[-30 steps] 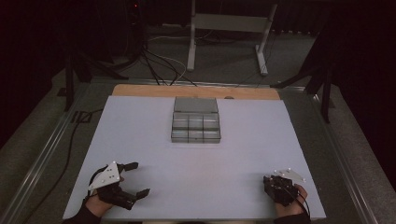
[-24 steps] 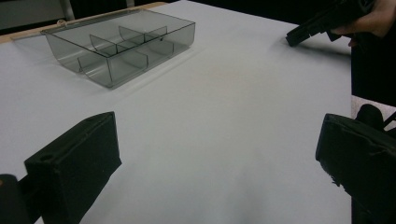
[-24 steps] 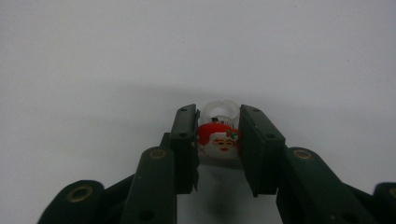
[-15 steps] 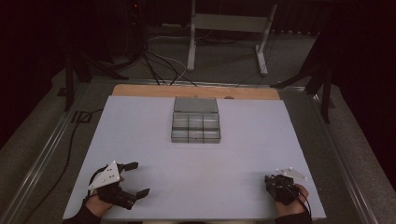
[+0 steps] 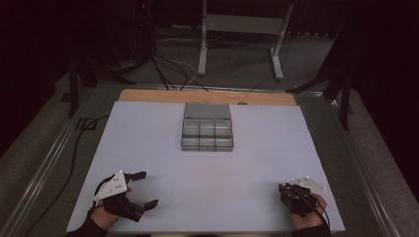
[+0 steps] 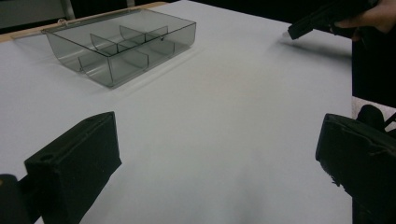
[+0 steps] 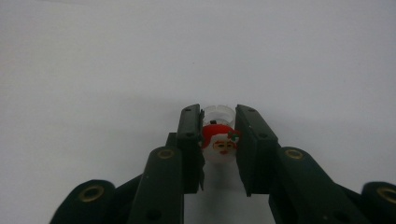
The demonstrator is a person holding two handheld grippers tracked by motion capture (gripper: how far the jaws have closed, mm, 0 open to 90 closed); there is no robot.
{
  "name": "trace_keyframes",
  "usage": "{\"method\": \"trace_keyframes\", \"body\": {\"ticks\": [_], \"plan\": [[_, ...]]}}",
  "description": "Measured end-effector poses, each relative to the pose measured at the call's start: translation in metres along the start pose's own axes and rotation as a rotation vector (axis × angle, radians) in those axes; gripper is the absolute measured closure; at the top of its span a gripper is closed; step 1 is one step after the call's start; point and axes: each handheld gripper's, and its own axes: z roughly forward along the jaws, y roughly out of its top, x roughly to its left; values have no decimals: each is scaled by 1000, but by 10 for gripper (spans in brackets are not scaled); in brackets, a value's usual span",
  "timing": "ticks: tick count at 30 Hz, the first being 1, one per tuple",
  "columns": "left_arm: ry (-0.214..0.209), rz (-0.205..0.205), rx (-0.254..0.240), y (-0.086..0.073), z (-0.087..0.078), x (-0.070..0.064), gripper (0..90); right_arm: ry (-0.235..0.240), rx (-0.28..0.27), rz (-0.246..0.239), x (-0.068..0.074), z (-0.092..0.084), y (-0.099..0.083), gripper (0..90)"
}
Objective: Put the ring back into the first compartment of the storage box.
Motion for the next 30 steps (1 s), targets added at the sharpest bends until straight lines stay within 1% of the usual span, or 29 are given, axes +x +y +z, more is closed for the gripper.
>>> {"method": "trace_keyframes", "body": {"ticks": [8,18,21,28,30], "plan": [[0,-2,5,0,0,0,5,24,-1,-30,7,1,4,718],[-1,-8,0,0,0,0,5,60,-1,-60,16,5,10,717],[-2,-7,0,0,0,0,5,72,-3,-74,20,6,13,717],[-3,-8,0,0,0,0,5,116,-11,-102,32,9,23,717],[-3,-5,3,0,0,0,5,124,-13,-116,37,10,25,717]]}}
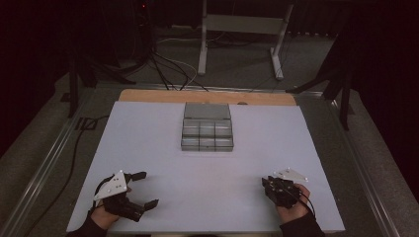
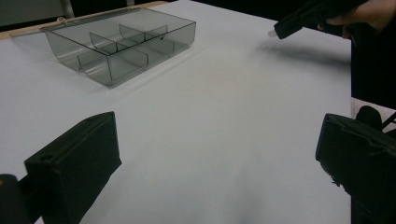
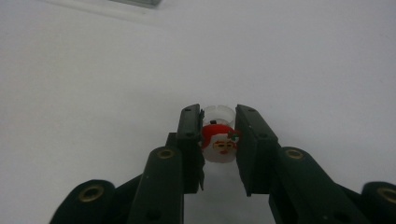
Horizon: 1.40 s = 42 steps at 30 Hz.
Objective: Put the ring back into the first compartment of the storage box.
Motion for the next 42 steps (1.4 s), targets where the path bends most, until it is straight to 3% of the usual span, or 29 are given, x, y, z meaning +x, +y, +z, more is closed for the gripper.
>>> {"method": "trace_keyframes", "body": {"ticks": [26,42], "plan": [[-5,-7,-6,0,0,0,5,117,-38,-74,36,14,34,717],[-6,-11,-9,0,0,0,5,163,-46,-110,53,22,50,717]]}}
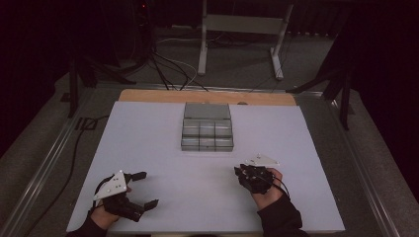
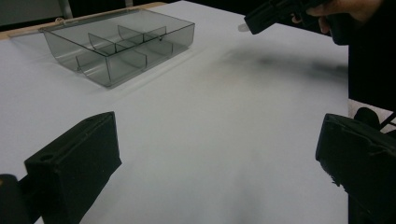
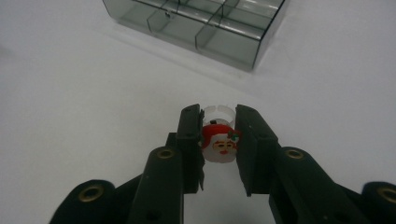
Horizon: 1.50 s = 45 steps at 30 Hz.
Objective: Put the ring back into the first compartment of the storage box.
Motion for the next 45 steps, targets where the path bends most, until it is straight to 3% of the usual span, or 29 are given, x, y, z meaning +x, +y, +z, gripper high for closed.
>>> {"method": "trace_keyframes", "body": {"ticks": [21,45], "plan": [[1,1,4,0,0,0,5,48,-14,-37,12,12,28,717],[0,0,1,0,-1,0,5,69,-36,-86,21,22,66,717]]}}
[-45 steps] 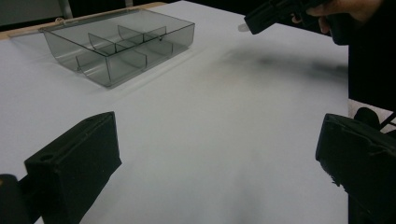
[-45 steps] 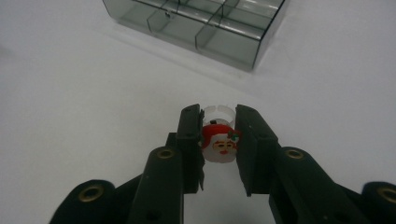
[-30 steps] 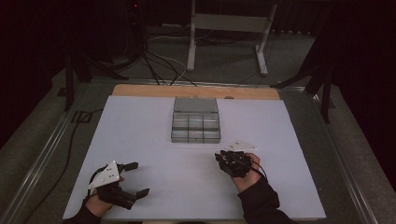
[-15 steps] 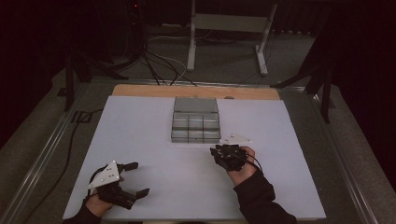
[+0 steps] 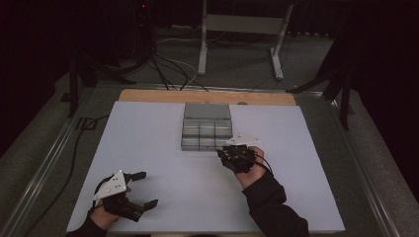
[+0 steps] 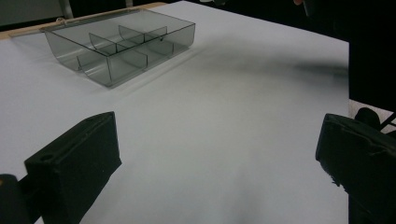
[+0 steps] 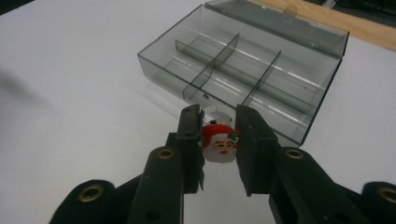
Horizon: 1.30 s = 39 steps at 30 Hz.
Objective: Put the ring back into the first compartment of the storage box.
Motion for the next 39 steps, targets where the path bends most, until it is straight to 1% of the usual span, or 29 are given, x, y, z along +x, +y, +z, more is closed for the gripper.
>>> {"method": "trace_keyframes", "body": {"ticks": [10,14,16,19,29,39], "plan": [[0,1,-1,0,0,0,5,8,-8,-14,1,4,12,717],[-2,1,4,0,0,0,5,12,-12,-12,2,6,17,717],[-2,-1,-2,0,0,0,5,12,-14,-16,2,7,19,717],[-1,1,2,0,0,0,5,16,-16,-8,0,9,22,717],[-4,-3,-2,0,0,0,5,3,-14,-19,-3,17,37,717],[-4,-1,-5,0,0,0,5,2,-11,-29,-5,23,50,717]]}}
